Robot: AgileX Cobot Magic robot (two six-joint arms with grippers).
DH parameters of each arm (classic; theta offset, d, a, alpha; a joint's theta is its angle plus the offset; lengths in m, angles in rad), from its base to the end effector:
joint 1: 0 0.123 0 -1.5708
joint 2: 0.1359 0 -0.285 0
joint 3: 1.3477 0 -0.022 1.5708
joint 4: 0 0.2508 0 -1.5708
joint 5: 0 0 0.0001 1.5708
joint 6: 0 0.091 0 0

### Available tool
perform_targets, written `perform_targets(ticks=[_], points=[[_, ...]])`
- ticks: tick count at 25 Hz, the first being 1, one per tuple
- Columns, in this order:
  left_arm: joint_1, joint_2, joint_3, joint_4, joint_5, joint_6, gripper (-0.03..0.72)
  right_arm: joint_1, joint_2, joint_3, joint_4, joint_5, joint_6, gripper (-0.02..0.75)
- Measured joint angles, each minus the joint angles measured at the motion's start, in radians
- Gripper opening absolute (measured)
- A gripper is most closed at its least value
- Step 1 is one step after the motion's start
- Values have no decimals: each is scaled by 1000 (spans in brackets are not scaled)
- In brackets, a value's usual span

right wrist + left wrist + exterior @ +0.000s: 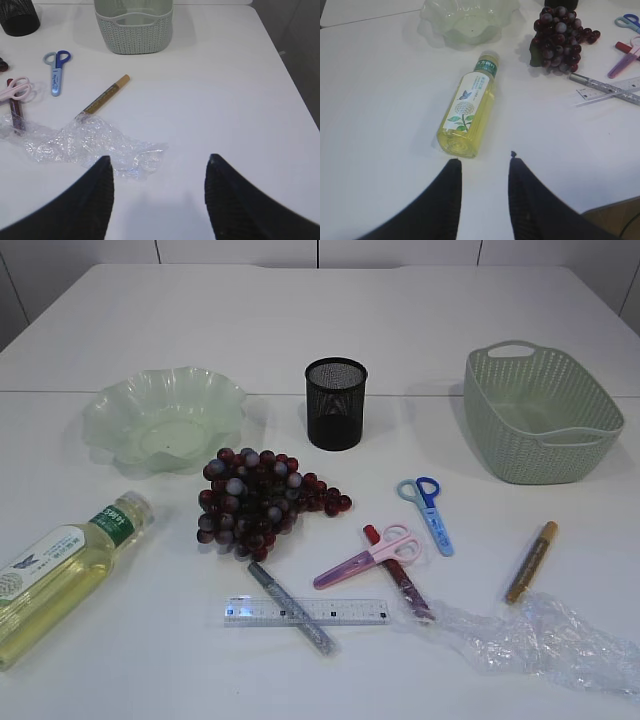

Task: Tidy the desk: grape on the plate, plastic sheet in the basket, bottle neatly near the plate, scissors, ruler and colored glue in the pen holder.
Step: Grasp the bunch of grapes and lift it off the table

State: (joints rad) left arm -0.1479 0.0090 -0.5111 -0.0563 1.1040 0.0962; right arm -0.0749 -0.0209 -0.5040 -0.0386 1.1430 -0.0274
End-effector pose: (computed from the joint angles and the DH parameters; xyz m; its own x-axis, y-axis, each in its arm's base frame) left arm -0.0073 -0.0035 0.2771 -0.4717 0.1417 -0.8703 0.2244 0.9738 0.0370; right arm -0.0123 -0.0023 0.2717 -0.5087 -0.0053 -0.8609 0.0830 0.9950 -0.0552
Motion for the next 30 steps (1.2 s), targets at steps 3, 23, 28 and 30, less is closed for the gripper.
perform_targets(ticks=[3,23,28,30], points=[[0,0,0,0,0,0,235,0,0,0,0,0,0,439],[0,150,-85,-12,121,-41,542,0,74,0,84,0,39,441],[0,284,-166,-70,136,-41,548,0,81,0,88,-13,41,441],[0,354,-206,-85,140,-36,549,0,84,-4,103,-27,42,441]])
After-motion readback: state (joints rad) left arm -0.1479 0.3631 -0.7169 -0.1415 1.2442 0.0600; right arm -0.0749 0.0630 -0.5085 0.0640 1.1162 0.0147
